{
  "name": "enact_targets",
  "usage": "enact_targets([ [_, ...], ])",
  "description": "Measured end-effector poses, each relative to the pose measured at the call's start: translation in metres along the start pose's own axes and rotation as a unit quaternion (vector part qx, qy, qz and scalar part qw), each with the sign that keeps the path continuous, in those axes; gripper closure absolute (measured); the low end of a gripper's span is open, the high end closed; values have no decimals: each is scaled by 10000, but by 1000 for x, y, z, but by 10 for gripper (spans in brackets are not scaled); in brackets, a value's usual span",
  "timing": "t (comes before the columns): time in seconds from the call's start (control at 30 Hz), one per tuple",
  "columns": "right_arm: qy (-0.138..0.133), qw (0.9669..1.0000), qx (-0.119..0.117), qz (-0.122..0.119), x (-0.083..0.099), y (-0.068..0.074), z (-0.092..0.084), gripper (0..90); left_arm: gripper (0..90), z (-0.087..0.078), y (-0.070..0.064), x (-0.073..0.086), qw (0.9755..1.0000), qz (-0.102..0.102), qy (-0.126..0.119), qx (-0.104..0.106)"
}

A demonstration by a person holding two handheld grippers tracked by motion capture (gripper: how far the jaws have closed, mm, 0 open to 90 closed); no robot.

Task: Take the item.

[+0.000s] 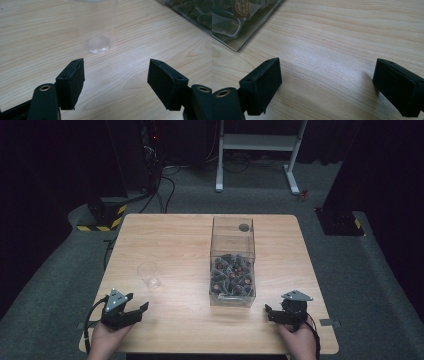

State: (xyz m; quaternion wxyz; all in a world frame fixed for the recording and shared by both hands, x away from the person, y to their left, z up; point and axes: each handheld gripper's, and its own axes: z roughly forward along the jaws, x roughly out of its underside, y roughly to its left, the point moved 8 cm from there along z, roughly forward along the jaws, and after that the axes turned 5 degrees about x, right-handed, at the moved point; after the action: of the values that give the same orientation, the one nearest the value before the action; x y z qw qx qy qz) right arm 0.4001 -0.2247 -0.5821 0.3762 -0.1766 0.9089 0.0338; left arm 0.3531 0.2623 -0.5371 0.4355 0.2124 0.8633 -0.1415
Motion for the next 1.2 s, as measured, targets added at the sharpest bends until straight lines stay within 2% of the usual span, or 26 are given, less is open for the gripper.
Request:
enact_targets([
  [0.1, 0, 10000, 0, 0, 0, 0, 0, 82, 307, 1, -6, -6, 9999, 162, 51, 17],
  [0.23, -1, 10000, 0, 1, 0, 0, 0, 82, 307, 2, -11, -11, 9996, 270, 72, 72],
  [0.5, 0, 10000, -1, 0, 0, 0, 0, 82, 301, 7, -23, -18, 9993, 229, 108, 273],
  [0.83, -1, 10000, -1, 0, 0, 0, 0, 82, 295, 10, -35, -30, 9984, 340, 100, 435],
  [1.0, 0, 10000, -1, 0, 0, 0, 0, 82, 257, 12, -42, -37, 9980, 354, 34, 529],
  [1.03, 0, 10000, -1, 1, 0, 0, 0, 82, 257, 13, -45, -39, 9976, 347, 36, 601],
  [1.1, 0, 10000, -2, 0, 0, 0, 0, 82, 210, 15, -48, -43, 9972, 328, 6, 677],
  [1.2, 0, 10000, -6, -5, 0, 0, 0, 83, 204, 16, -51, -46, 9969, 300, -45, 730],
])
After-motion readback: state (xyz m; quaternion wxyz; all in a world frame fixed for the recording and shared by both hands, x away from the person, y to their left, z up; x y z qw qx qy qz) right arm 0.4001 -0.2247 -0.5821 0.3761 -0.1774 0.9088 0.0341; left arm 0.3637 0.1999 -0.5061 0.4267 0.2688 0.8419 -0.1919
